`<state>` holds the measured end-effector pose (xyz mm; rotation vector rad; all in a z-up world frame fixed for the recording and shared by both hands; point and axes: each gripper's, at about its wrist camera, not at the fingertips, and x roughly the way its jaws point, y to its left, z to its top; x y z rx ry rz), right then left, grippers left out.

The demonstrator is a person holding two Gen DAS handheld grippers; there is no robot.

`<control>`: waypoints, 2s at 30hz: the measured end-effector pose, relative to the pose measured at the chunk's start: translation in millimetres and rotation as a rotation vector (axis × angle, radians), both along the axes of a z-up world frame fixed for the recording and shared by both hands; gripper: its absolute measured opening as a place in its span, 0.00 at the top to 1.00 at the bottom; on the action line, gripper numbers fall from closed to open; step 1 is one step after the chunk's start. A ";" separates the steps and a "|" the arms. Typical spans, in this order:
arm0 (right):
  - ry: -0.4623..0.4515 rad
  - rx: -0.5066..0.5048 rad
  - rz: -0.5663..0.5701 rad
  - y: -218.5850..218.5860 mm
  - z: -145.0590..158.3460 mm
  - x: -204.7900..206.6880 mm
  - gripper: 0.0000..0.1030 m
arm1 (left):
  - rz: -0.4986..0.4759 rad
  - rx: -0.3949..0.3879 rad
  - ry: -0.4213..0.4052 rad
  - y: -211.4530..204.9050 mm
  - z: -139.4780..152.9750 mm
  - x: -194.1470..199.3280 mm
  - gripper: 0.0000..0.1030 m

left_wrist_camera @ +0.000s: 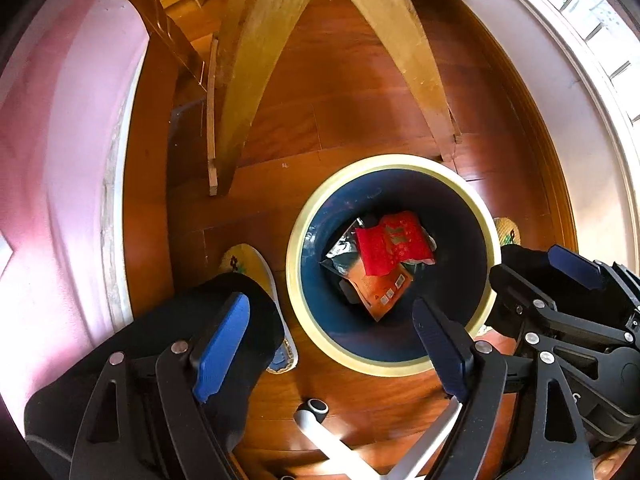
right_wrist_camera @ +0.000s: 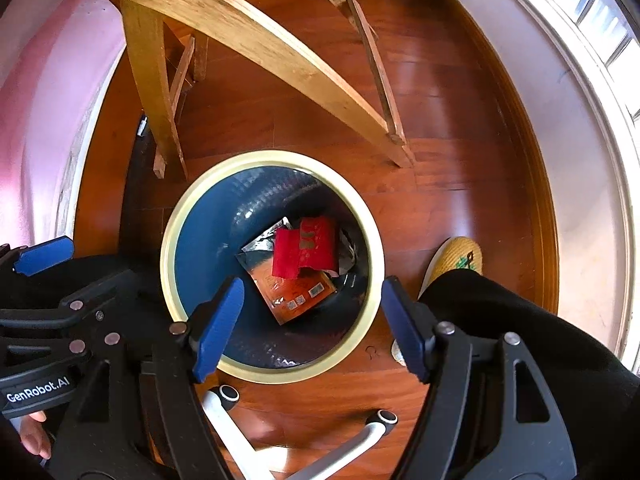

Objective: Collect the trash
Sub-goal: 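Raise both tools back over the table toward the remaining trash, then grasp the black-and-white snack bag with the left tool while the right tool grasps the green crumpled paper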

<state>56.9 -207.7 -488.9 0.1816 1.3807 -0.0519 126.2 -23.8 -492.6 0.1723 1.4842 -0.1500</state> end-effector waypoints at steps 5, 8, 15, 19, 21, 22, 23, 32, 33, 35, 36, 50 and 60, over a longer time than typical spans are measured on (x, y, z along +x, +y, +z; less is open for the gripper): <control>-0.007 0.015 -0.005 0.1 20.1 -6.2 0.33 | -0.016 -0.009 0.000 -0.4 19.5 -13.0 0.17; -0.018 -0.002 0.027 3.1 38.1 -11.0 0.33 | -0.031 -0.025 0.003 -1.0 35.6 -24.5 0.17; -0.037 -0.058 0.145 14.1 86.6 -26.6 0.32 | -0.093 -0.076 0.077 -4.3 57.5 -60.7 0.17; -0.058 -0.070 0.179 17.1 113.4 -37.6 0.32 | -0.162 -0.068 0.074 -13.5 72.0 -78.3 0.17; -0.066 -0.065 0.180 17.2 123.1 -41.9 0.32 | -0.184 -0.063 0.053 -17.1 81.9 -84.1 0.17; -0.074 -0.060 0.182 18.3 130.4 -45.1 0.32 | -0.192 -0.063 0.042 -18.9 86.2 -86.4 0.17; -0.081 -0.054 0.185 18.7 135.7 -47.3 0.32 | -0.203 -0.062 0.025 -19.9 92.8 -88.5 0.17; -0.222 -0.064 0.265 30.1 222.1 -63.7 0.32 | -0.216 -0.066 -0.187 0.1 204.2 -86.7 0.17; -0.243 -0.068 0.273 31.2 234.5 -63.5 0.32 | -0.200 -0.077 -0.207 7.0 219.9 -81.6 0.17; -0.298 -0.071 0.289 32.1 266.5 -62.8 0.32 | -0.175 -0.078 -0.265 17.9 254.7 -71.6 0.17; -0.317 -0.072 0.293 31.2 278.6 -61.9 0.32 | -0.164 -0.071 -0.305 23.2 276.4 -66.0 0.17; -0.578 -0.108 0.253 1.0 450.1 25.1 0.32 | 0.003 -0.138 -0.492 66.4 448.3 48.1 0.21; -0.577 -0.132 0.134 -59.7 465.1 170.4 0.32 | 0.076 -0.124 -0.432 64.8 442.0 203.6 0.22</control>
